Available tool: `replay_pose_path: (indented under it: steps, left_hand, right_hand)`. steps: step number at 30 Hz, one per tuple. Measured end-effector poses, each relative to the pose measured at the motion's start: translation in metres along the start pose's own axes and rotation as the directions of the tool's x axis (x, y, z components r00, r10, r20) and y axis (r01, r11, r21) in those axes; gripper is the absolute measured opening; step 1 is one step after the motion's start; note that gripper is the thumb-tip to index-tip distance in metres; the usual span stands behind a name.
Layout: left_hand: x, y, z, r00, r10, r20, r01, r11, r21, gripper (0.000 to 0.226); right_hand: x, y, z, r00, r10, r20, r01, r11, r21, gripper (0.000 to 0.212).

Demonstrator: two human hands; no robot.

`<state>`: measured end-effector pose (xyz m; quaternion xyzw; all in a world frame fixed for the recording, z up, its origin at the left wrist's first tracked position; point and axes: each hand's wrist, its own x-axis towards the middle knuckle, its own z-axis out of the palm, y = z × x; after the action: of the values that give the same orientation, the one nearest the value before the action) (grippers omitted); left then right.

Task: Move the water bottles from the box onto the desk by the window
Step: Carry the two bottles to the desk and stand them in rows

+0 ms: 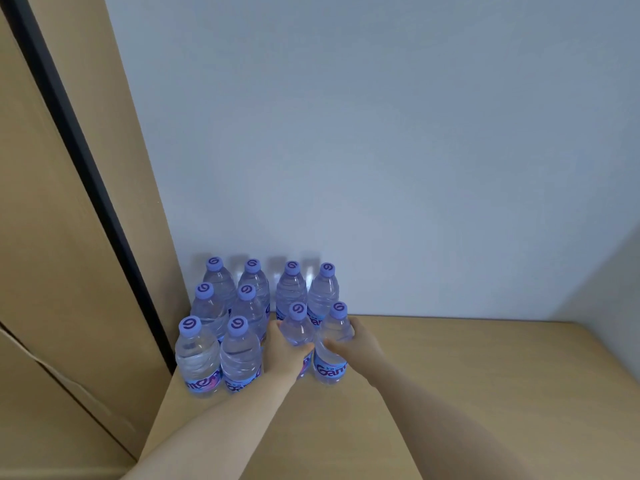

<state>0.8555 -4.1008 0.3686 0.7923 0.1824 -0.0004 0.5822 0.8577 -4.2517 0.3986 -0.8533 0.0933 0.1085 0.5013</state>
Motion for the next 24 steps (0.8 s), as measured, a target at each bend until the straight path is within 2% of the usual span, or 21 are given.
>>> replay_pose_path:
  steps: [5, 10, 24]
  left_hand:
    - [0.014, 0.009, 0.002, 1.000, -0.004, 0.003, 0.004, 0.999, 0.046, 0.057]
    - [0.025, 0.014, -0.004, 0.999, -0.013, 0.037, 0.011, 0.999, 0.042, 0.051]
    - [0.030, 0.019, 0.001, 0.999, -0.053, -0.001, 0.053, 0.999, -0.008, 0.056]
  right_hand:
    - [0.007, 0.005, 0.005, 1.000, -0.018, -0.011, 0.020, 0.992, 0.127, 0.045]
    - [0.019, 0.003, 0.007, 0.998, -0.054, 0.045, 0.044, 0.978, 0.205, 0.048]
    - [0.038, 0.011, 0.019, 0.999, -0.041, -0.010, 0.042, 0.995, 0.089, 0.059]
